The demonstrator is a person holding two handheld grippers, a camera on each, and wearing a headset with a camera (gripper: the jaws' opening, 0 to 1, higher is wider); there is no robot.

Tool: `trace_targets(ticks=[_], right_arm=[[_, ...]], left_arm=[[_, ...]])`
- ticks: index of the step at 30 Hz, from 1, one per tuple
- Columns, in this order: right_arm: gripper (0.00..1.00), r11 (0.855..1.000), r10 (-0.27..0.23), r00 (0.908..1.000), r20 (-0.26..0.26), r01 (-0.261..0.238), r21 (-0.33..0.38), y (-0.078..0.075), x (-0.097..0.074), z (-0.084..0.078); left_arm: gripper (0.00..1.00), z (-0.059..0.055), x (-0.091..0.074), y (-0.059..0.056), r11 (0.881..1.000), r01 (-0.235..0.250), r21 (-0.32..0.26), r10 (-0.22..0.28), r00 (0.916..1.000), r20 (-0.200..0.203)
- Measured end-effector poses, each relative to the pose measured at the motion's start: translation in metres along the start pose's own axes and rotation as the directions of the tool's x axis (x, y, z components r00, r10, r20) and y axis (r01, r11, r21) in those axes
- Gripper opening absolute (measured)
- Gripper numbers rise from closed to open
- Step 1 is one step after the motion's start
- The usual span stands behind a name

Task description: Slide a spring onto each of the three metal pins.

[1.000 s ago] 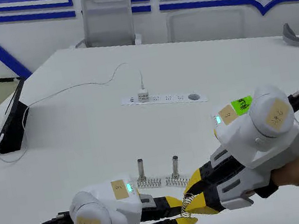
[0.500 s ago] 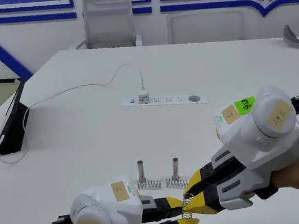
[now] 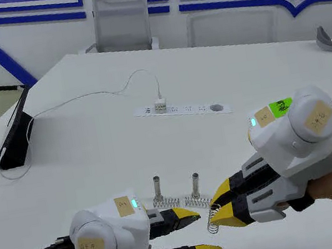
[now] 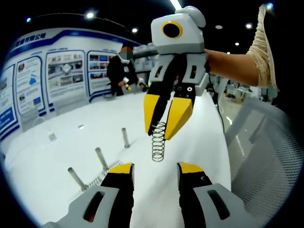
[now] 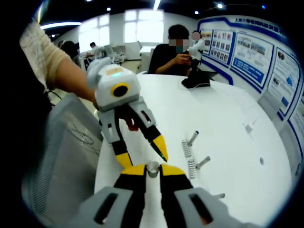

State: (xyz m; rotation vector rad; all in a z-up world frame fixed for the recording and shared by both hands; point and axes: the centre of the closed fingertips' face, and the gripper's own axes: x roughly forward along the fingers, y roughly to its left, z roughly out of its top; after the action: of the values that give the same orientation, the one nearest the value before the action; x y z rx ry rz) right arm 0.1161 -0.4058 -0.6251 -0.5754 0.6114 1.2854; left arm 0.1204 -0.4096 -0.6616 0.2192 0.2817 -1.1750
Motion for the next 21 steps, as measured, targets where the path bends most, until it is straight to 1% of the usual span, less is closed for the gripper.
trace_targets(ticks=[6, 10, 21], right_arm=[[0.12, 1.000, -0.024, 0.9997, 0.001, 0.024, 0.014, -0.008, -0.007, -0.003], [0.12, 0.999, -0.042, 0.9991, 0.003, 0.042, 0.024, -0.014, -0.013, -0.004], [0.12, 0.995, -0.086, 0.9963, -0.001, 0.086, 0.051, -0.032, -0.025, -0.011]], left_arm=[[0.44, 0.001, -0.006, 0.008, 0.999, -0.028, -0.020, 0.028, 0.9995, 0.011], [0.48, 0.001, -0.012, 0.015, 0.998, -0.054, -0.030, 0.054, 0.9984, 0.015], [0.53, -0.002, -0.028, 0.031, 0.992, -0.111, -0.051, 0.113, 0.9934, 0.023]])
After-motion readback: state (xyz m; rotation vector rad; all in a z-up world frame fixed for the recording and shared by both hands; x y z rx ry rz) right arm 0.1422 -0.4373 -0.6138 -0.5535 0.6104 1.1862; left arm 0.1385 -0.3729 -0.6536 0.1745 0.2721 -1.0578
